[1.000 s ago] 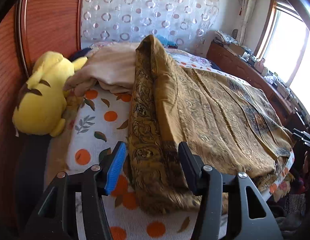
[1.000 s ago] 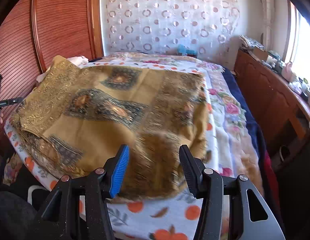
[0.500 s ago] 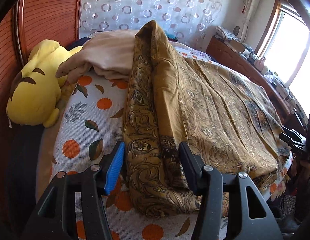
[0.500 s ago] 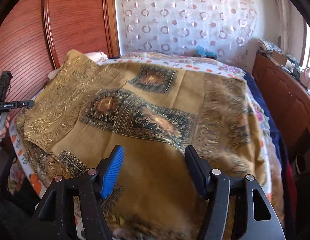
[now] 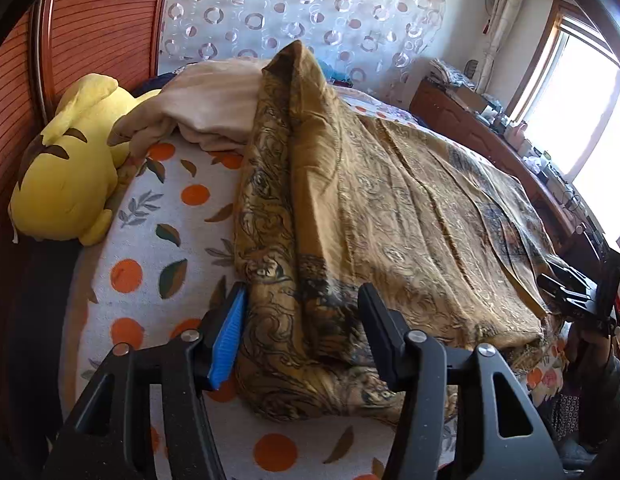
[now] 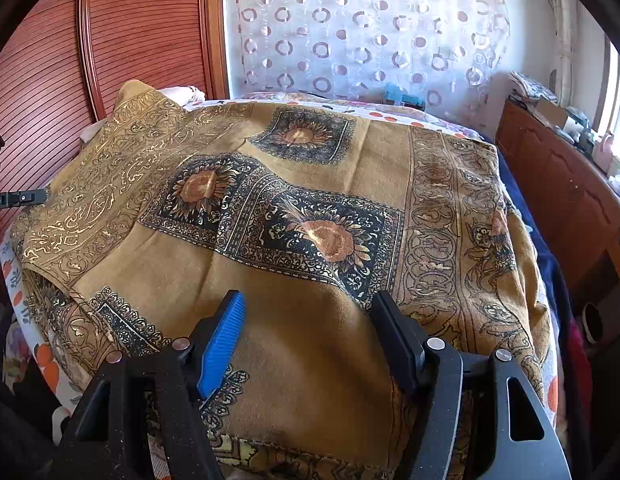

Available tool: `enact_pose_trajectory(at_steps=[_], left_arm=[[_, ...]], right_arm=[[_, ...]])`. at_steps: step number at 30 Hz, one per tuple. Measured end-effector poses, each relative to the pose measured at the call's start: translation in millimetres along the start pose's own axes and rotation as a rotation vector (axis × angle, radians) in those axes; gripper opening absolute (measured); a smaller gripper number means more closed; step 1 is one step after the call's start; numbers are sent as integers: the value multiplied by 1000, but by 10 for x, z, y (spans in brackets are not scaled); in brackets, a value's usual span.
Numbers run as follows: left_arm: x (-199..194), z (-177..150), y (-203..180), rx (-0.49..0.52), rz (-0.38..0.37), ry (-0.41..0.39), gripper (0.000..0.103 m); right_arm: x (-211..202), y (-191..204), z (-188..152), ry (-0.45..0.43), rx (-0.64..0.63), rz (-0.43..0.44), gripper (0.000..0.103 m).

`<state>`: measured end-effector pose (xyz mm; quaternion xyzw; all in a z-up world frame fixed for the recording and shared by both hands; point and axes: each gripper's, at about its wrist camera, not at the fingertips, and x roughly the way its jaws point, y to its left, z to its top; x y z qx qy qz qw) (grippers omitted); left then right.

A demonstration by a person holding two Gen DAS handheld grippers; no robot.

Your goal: Fold small clothes

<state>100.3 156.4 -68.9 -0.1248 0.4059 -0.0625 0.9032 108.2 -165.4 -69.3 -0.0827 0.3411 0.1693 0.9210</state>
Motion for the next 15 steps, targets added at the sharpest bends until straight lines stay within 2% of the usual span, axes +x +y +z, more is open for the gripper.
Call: enact_pose_trajectory(at_steps=[2,6,8,15], left_arm=[[2,-14,-20,-2,0,-1,40],[3,-28,-90,14,-3,-1,8],[-37,-14,-196,52,6,-15,6],[-258,222,-822,189,-92,-69,5]], right_arm=[[-18,-3,-7,-2,1,1,68],[-46,-15,-16,-2,0,3,68],[-46,-11,-16,-2,0,2,68],[-140,-93,-19,-5,11,-26,68]])
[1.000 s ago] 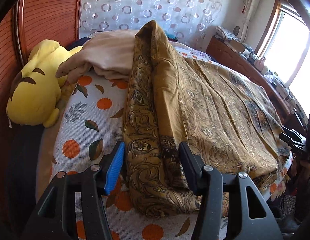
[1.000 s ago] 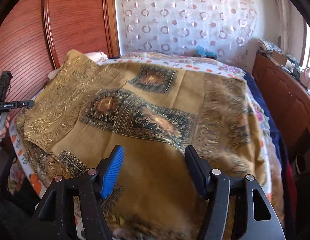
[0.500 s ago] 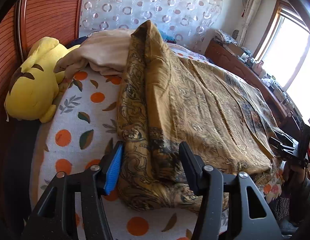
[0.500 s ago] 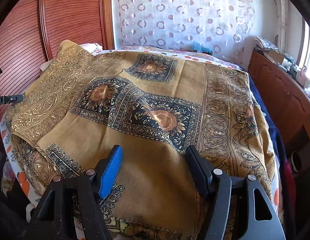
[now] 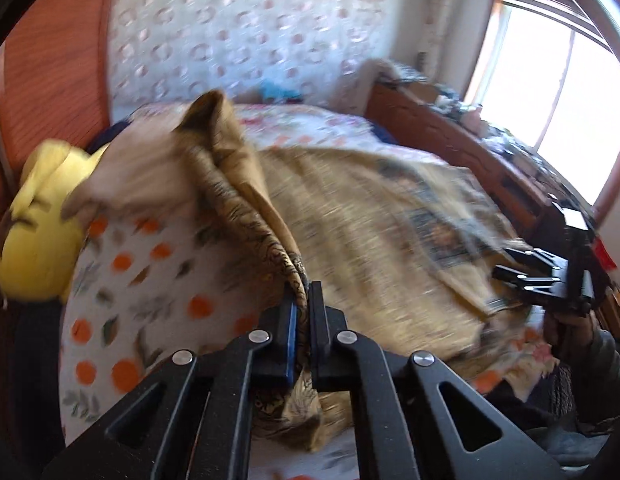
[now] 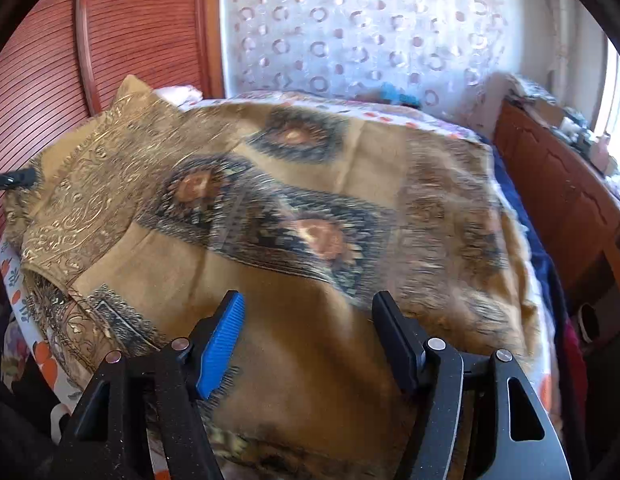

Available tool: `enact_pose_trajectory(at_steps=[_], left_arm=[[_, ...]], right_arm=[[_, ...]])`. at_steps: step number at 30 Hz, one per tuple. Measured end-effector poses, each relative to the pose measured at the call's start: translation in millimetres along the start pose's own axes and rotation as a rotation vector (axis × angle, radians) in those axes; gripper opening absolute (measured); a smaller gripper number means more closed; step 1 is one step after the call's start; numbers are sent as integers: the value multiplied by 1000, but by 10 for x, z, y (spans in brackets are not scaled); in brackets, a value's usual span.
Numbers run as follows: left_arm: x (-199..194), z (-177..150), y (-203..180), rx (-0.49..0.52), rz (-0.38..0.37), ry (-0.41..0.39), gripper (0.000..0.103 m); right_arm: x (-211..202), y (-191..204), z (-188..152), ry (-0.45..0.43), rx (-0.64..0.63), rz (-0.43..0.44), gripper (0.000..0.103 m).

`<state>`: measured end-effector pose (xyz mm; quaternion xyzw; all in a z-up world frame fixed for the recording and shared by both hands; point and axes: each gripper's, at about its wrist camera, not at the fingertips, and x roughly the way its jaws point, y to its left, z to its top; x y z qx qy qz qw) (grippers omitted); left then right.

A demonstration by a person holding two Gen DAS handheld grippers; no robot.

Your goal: Fold small clothes

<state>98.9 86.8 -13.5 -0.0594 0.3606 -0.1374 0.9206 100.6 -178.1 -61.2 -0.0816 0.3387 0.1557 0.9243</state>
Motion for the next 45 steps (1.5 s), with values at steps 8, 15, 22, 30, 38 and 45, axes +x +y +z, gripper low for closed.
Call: enact_pose_trajectory(at_steps=[8,15,22,30,38,45], left_arm=[[234,558,-932,174,-151,-9,5],[559,840,-1976,327,-278,27,5],[841,1051,-2640,362,-378,64,5],[969,1030,-2698,379,-326,99,29],[833,1096,-2547,369,-285,29,55],[1034,844,-2031,367,-143,67,63]], right_arm=[[-416,-483,-80,-43,78,-36,68],[-705,-828,-287,-68,144,-78,68],[-874,-1050,-419,-80,181,-108,68],[-821,-1103,-421,-68,202,-106,68],[-780,-1039,-332,-70,194,-81,68],[-684,-995,-167,-86,169,-41,68]])
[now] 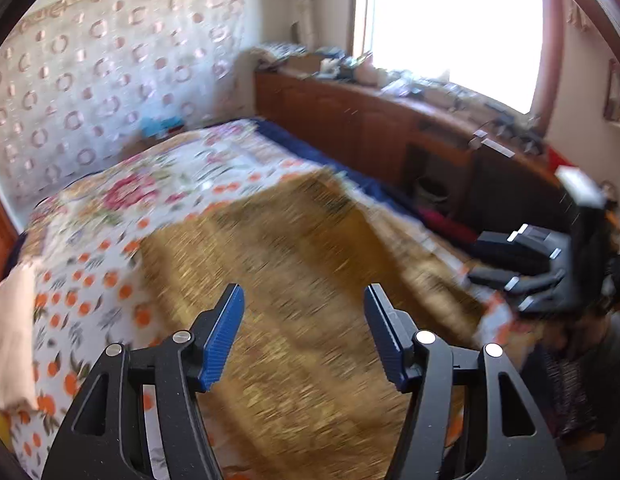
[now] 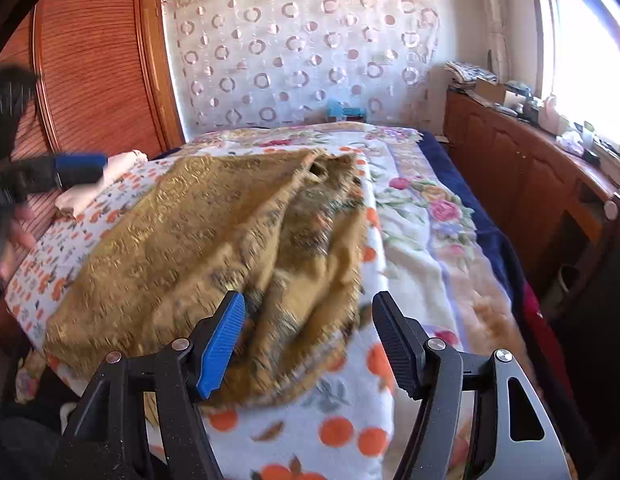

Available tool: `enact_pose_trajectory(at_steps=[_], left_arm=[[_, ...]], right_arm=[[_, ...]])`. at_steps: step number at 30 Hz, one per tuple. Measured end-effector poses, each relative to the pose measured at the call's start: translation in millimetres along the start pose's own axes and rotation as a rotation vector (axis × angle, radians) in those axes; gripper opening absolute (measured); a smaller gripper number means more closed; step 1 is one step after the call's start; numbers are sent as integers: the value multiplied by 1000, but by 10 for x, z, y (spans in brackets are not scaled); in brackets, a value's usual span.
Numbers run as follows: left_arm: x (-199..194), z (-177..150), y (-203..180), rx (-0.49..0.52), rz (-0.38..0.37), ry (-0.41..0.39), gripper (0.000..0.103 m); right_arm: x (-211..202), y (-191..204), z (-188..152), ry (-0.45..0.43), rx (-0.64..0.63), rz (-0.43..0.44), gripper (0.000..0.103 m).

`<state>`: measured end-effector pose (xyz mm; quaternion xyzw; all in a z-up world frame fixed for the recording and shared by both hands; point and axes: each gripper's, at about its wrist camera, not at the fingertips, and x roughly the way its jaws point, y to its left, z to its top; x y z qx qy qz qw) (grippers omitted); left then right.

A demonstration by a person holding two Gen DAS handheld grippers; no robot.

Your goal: Fold small clothes

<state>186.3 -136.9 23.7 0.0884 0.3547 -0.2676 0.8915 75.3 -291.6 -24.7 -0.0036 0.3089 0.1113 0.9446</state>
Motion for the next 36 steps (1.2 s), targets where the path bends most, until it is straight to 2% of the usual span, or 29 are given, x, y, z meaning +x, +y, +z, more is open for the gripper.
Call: enact_pose_trajectory(at_steps=[7,12,14,16,18,20,22,23,28,30,31,33,36], left_arm=[[201,-412,411,-98,29,78,63],[285,-645,554,-131,37,115,63],[326,-713,592,-149,32,127,63],[354,-770,611,-160,25,138,63],[369,-811,617,-162,21,138,63],[357,-827,598,-157,25,125,63],[361,-830,602,-157,27,117,63],[367,-829,611,-155,27,110,63],[376,-825,611,-147,32,113,64],[398,-825,581,-127,12,123,81],[423,-821,539,-103,10,133,83],[460,-814,450,-49,53,151,84],[439,-814,477,-64,42,146,84]], right_arm=[[327,94,226,31,-3,74,68],[707,99,326,119,-18,112,61],[835,123,323,166,-26,112,55],[911,149,294,183,-49,108,42],[946,190,264,205,-83,91,38],[966,170,259,220,-96,93,29],[945,175,298,224,-110,98,8],[927,188,313,219,-123,100,5],[578,310,443,123,-215,47,4],[527,293,449,114,-221,26,4],[558,284,428,130,-226,16,4],[662,294,364,172,-236,11,4],[854,252,308,219,-218,28,4]])
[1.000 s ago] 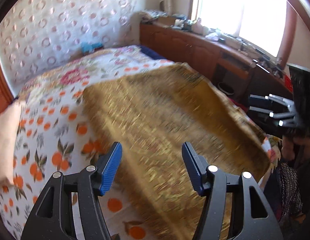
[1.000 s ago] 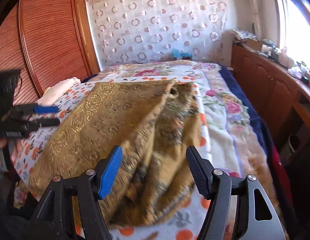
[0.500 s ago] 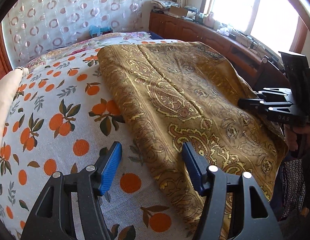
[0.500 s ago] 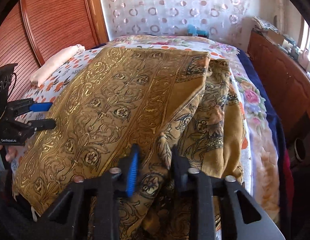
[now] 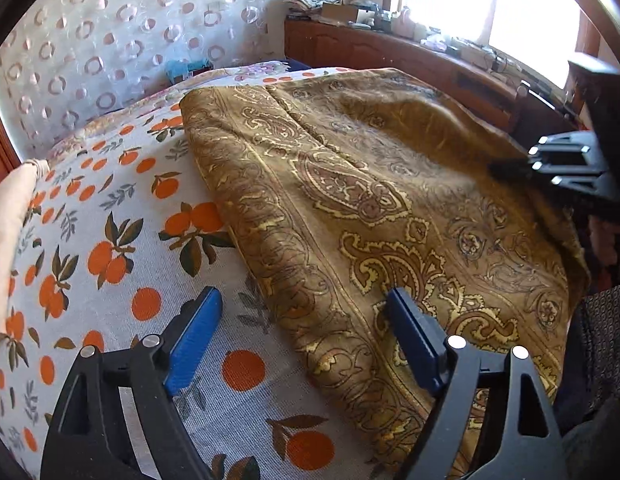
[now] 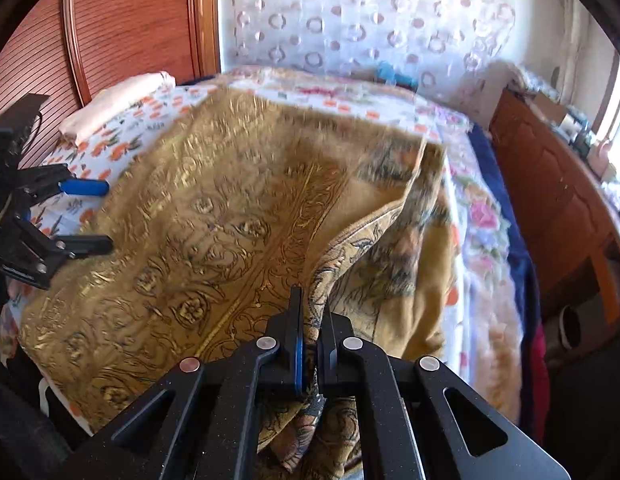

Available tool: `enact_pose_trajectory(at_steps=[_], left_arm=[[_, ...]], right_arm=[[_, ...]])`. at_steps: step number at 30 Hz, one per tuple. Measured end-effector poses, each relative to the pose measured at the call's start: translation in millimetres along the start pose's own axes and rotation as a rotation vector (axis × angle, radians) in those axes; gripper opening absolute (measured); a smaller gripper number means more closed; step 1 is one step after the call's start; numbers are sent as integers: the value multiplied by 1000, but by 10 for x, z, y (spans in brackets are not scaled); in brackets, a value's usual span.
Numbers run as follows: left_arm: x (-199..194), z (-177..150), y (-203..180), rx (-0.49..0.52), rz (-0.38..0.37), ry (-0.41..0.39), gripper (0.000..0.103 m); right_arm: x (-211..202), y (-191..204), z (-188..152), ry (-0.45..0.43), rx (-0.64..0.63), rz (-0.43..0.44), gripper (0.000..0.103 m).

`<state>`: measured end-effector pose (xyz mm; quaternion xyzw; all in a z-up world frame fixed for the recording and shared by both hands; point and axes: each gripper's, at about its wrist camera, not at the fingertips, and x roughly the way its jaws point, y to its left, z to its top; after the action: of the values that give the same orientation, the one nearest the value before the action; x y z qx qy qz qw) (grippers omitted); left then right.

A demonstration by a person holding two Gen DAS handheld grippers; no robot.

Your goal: Fold small clothes

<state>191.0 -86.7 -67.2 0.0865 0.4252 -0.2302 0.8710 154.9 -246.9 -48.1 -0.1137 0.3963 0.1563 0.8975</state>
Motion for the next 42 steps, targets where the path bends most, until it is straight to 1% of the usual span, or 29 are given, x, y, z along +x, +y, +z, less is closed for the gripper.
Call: enact_pose_trajectory(at_steps=[3,4,6,8,11,13,15,17,19,22,24,26,27,28,32,34,37,40,41,42], left_arm=[[-41,1,56,-21,-3,4,84],[-83,4,85,-42,-6,-7,84],[-235,9,109,-72,-25,-62,84],[-394,42,109,-80,-35,-109,84],[-533,83,71,-77,-37,-137,84],[-548,85,26,-68,-36,-134,84],[-518,80,-9,-65,-41,-125,85],[-451,77,-33,-66,-45,-112,85],[-392,52,-57,-69,-49,-100,85],[-344,35,-68,-78,-56,-91,85],[-335,22,-77,-82,-59,-88,84],[-335,8,-102,-82,-60,-84,85],[-332,1,-110,-81,-62,-83,85],[-328,-5,-122,-80,-64,-81,85],[-320,-52,-169,-85,-76,-78,85],[-320,-76,-190,-88,-81,-76,84],[-350,-123,-230,-90,-93,-79,85],[-391,-184,-302,-89,-126,-86,85],[-402,-206,-332,-87,-136,-87,83],[-406,-218,-352,-85,-141,-88,79]], right_arm=[[30,-24,89,-7,14,14,4],[-4,-31,110,-14,13,16,4],[-105,-25,125,-31,-1,12,4],[-207,-8,198,-55,-17,1,4],[-410,-48,213,-88,-19,-33,4],[-524,-129,188,-109,5,-63,4],[-548,-236,124,-110,46,-82,4],[-436,-275,11,-67,71,-75,4],[-334,-203,-113,-32,79,-63,4],[-238,-153,-233,-24,96,-57,4],[-253,-129,-288,-44,121,-55,12],[-284,-120,-337,-57,145,-60,22],[-299,-129,-366,-60,156,-65,32],[-318,-116,-395,-63,167,-72,39],[-452,-117,-566,-89,193,-60,44],[-539,-62,-693,-99,204,-62,49],[-646,-24,-844,-104,226,-42,51],[-723,-17,-975,-96,233,-33,52],[-742,-25,-1006,-92,234,-31,52],[-750,-62,-1002,-89,237,-30,52]])
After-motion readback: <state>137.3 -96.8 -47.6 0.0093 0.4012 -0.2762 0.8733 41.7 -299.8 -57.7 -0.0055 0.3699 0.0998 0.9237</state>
